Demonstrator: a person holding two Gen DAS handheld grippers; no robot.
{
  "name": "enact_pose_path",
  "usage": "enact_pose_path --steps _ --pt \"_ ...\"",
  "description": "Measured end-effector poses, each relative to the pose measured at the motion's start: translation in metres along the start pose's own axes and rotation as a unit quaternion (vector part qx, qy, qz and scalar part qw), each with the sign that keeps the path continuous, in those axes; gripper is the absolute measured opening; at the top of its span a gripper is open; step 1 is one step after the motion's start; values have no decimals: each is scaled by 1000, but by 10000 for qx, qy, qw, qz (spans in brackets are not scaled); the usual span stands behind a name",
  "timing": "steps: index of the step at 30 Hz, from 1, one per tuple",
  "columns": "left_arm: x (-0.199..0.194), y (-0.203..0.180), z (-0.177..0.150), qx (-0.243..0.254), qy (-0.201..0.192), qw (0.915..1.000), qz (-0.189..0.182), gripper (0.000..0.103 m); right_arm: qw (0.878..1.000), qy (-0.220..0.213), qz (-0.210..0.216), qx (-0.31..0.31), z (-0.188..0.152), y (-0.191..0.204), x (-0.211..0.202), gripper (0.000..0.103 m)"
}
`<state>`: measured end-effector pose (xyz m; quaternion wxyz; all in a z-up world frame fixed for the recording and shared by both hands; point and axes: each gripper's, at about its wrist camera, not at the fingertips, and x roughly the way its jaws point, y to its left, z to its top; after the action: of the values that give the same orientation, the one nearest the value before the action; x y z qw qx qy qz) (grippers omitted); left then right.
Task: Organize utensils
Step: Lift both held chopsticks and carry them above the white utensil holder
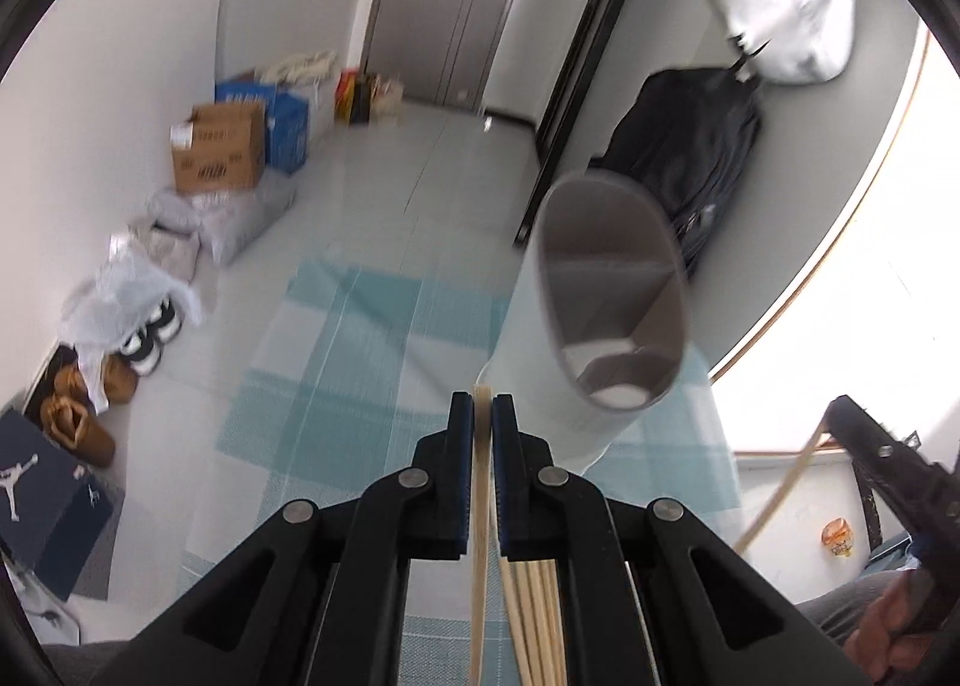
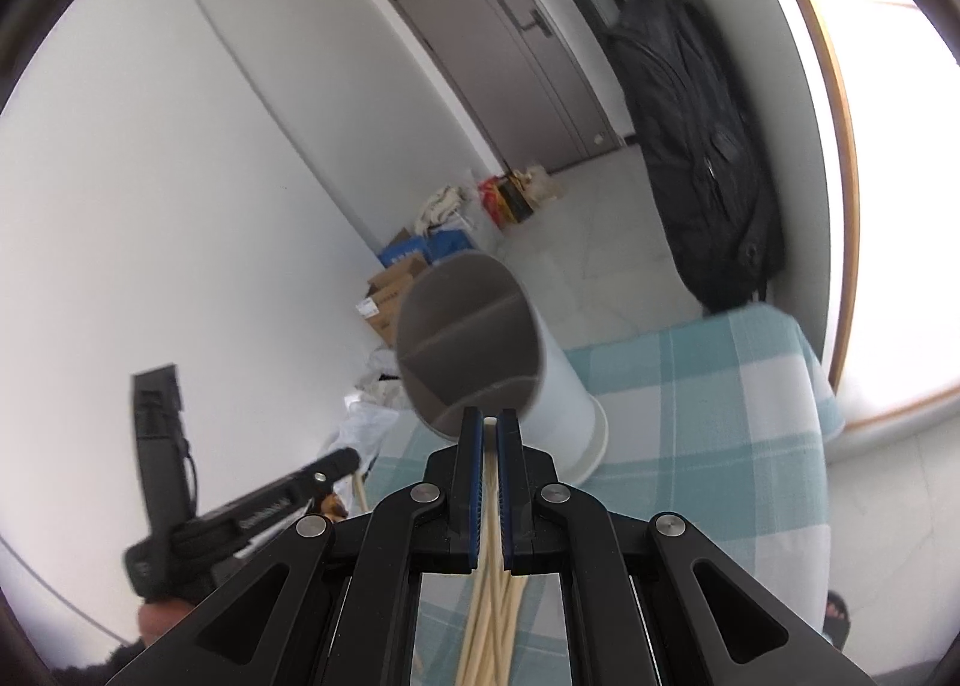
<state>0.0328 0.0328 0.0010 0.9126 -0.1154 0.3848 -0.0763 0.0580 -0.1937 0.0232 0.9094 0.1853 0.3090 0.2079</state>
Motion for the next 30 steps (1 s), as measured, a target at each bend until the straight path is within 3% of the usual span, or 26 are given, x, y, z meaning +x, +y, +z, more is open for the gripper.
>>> enact_pose_path --steps 10,13,20,30 --pt "-18 -2 22 279 -127 9992 -256 2 9982 -337 -12 -493 19 31 -9 4" --pt "-36 -10 35 266 -351 9985 -312 2 9972 -474 70 -583 34 40 -17 4" --pt "-54 -18 78 178 -780 9959 -425 2 9930 -779 126 -884 79 57 -27 4" --pt "-43 -6 121 -334 -1213 9903 -588 2 9860 -1253 220 -1080 139 65 0 4"
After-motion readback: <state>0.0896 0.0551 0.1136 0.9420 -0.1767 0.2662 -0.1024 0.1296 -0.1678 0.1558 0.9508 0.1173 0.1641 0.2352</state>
